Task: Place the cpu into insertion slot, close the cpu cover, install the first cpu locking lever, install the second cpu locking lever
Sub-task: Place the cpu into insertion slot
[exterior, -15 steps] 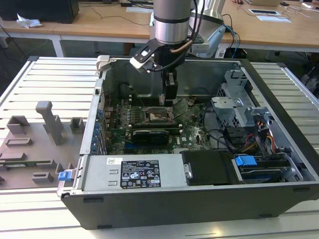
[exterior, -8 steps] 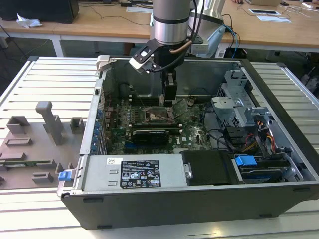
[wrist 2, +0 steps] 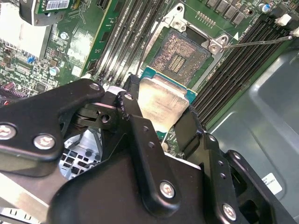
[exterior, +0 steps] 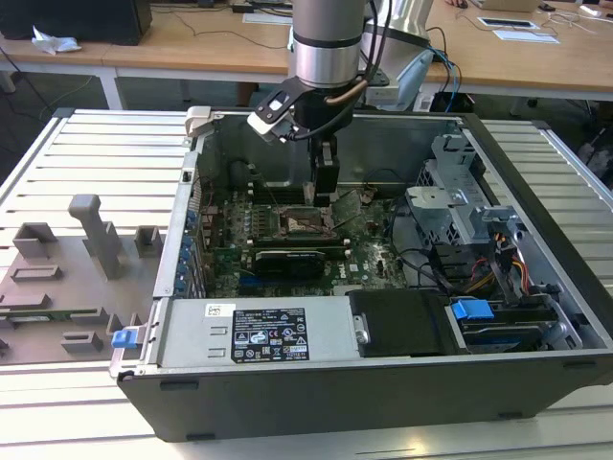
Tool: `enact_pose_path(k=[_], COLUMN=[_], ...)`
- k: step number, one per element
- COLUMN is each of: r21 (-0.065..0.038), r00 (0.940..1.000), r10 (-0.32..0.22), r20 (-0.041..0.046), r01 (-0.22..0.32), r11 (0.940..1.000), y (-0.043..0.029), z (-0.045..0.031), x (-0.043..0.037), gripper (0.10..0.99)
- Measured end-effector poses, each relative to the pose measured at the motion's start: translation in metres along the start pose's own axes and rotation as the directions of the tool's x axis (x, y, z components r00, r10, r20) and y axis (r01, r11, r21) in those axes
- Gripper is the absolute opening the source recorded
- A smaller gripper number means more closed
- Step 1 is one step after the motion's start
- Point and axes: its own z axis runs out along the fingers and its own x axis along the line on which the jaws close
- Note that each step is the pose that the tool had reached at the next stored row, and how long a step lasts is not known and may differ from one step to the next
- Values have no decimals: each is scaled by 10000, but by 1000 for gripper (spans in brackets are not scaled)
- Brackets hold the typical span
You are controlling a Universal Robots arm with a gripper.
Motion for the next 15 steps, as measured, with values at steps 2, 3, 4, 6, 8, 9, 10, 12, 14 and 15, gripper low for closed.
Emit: enact_pose_path(k=[2, 3, 4, 6, 8, 9, 10, 12, 14, 15], r21=[1, 1, 0, 0, 0, 0, 0, 0, 0, 0], r00=[10000, 10000, 10000, 10000, 10000, 10000, 10000, 10000, 10000, 10000], r10=[0, -1, 0, 0, 0, 1, 0, 0, 0, 0], r20=[1, 1, 1, 1, 1, 1, 0, 0, 0, 0], r01=[0, 1, 0, 0, 0, -1, 0, 0, 0, 0], r11=[10000, 10000, 10000, 10000, 10000, 10000, 10000, 10000, 10000, 10000], y=[-3, -3, -5, -8, -9, -11, -12, -14, -17, -17], z=[6, 8, 13, 21, 26, 29, 32, 38, 48, 53], x=[0, 0, 0, 1, 1, 1, 1, 2, 2, 2], gripper=[545, 545, 545, 545, 545, 545, 545, 545, 545, 545])
